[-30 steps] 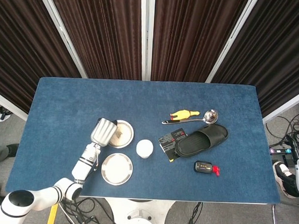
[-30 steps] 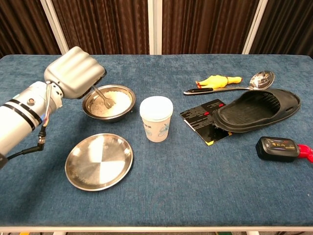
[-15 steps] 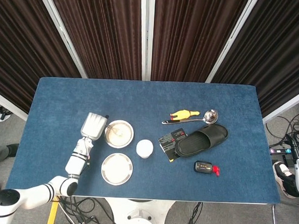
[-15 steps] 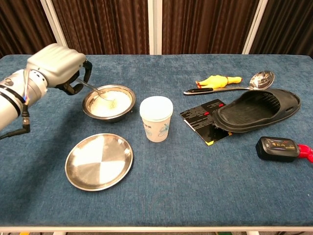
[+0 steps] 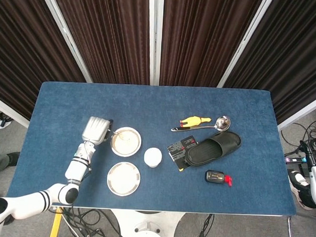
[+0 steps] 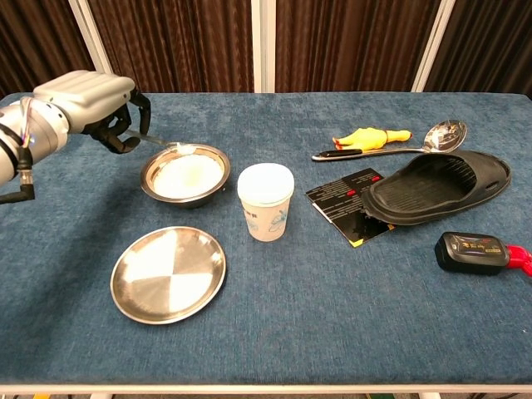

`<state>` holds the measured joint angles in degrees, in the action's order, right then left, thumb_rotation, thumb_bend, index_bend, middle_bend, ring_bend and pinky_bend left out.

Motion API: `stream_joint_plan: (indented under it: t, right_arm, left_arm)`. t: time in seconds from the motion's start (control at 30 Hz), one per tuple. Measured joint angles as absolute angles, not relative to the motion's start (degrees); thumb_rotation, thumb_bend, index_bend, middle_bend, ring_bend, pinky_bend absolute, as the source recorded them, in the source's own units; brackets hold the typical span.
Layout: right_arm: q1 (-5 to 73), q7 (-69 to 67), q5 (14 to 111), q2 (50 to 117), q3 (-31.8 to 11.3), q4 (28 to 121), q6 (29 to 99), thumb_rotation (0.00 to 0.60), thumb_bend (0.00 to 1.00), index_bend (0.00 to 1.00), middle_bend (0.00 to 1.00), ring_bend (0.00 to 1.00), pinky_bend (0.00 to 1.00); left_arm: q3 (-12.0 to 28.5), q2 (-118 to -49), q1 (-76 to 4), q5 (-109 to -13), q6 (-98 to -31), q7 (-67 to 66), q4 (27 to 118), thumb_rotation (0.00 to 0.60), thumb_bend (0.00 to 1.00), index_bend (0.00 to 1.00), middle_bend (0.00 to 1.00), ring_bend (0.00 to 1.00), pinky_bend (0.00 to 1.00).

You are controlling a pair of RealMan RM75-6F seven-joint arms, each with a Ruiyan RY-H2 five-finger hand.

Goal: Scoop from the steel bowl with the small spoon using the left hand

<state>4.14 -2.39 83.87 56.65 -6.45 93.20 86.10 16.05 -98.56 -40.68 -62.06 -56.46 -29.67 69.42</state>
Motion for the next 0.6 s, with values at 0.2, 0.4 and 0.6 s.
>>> stream_joint_plan:
  t: [0.2, 0.4, 0.6]
  right_arm:
    - [4.08, -2.30, 83.89, 56.29, -6.50, 93.37, 86.28, 0.600, 0.17, 0.05, 0.24, 0.00, 0.08]
    - [3.97, -2.58, 84.17, 55.81, -6.59, 93.39, 86.75, 0.600, 0.17, 0.05, 0.24, 0.00, 0.08]
    - [3.68, -3.33, 84.48, 55.56, -6.58, 93.10, 87.36, 0.600, 0.17, 0.05, 0.24, 0.00, 0.08]
  left_arm:
    - [16.31, -96.59, -41.51, -60.60, -56.39, -31.32, 76.01, 0.600, 0.49, 0.60, 0.97, 0.91, 1.00]
    - [16.07, -95.67, -42.88, -59.81, -58.81, -36.65, 82.57, 0.600, 0.49, 0.60, 0.97, 0.91, 1.00]
    - [14.95, -95.99, -44.30, -59.42, -61.46, -42.57, 86.92, 0.600, 0.49, 0.60, 0.97, 0.91, 1.00]
